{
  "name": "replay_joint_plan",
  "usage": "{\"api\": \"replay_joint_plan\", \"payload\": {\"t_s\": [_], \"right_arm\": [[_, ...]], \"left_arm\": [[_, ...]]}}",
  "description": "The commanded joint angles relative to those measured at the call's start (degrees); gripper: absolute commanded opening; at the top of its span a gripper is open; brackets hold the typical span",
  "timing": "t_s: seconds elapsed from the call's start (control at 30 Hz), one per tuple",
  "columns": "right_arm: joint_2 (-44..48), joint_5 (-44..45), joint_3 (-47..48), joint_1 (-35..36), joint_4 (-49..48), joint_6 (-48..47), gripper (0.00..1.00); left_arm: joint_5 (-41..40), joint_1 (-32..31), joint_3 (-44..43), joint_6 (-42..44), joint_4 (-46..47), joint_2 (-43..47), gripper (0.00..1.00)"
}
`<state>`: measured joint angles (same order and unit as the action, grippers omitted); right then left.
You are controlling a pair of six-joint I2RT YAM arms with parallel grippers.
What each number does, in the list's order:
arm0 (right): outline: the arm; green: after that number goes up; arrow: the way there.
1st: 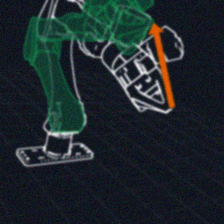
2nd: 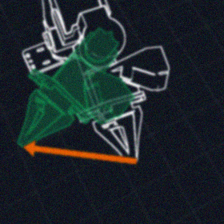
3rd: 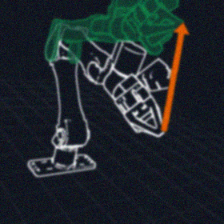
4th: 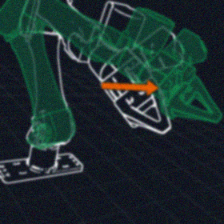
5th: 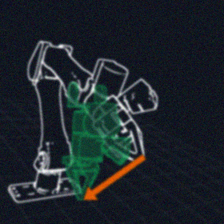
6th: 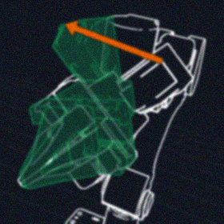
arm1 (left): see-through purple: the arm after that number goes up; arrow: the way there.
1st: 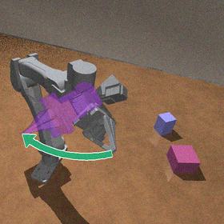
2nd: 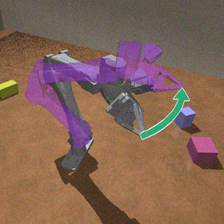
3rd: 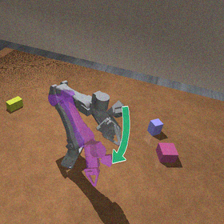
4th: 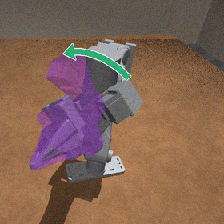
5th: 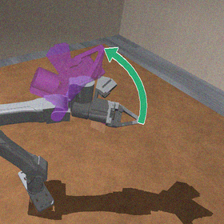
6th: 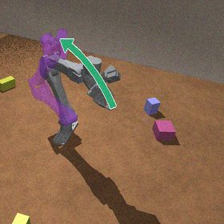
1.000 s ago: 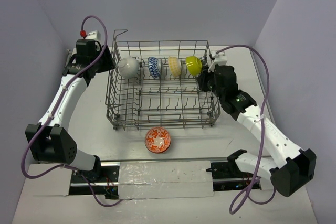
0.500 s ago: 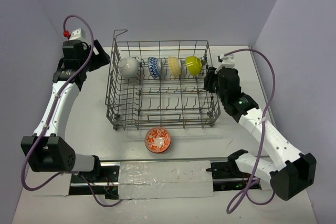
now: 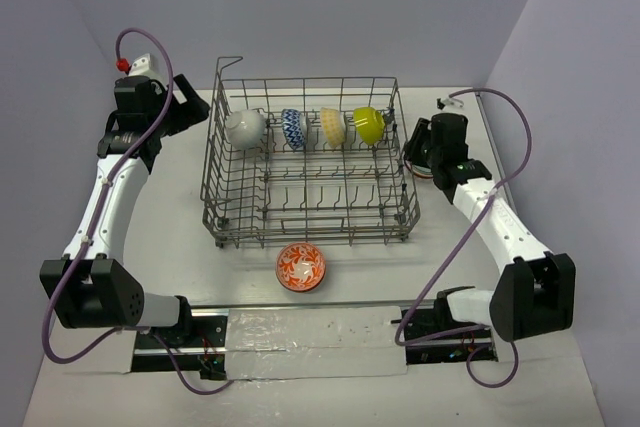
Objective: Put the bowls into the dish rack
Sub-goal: Pick up the bowl from the bowl.
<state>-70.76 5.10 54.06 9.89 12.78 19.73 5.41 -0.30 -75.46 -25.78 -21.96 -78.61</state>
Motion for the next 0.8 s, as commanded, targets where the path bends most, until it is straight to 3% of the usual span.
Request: {"api": "replay_joint_plan", "payload": {"t_s": [0.0, 0.63, 0.77], "right_arm": [[-1.39, -3.87, 3.85, -2.76, -2.84, 1.72, 0.42], [-10.97, -8.62, 8.86, -9.27, -4.16, 3.92, 0.4], [-13.17, -8.44, 9.83, -9.54, -4.08, 3.83, 0.4]], "left_arm": [[2.15, 0.12, -0.83, -0.06, 1.65, -0.32, 0.91], [5.31, 1.88, 0.49, 0.99, 3.59, 1.0, 0.93], [6.89, 1.88, 0.31, 1.0, 3.59, 0.74, 0.9]]}}
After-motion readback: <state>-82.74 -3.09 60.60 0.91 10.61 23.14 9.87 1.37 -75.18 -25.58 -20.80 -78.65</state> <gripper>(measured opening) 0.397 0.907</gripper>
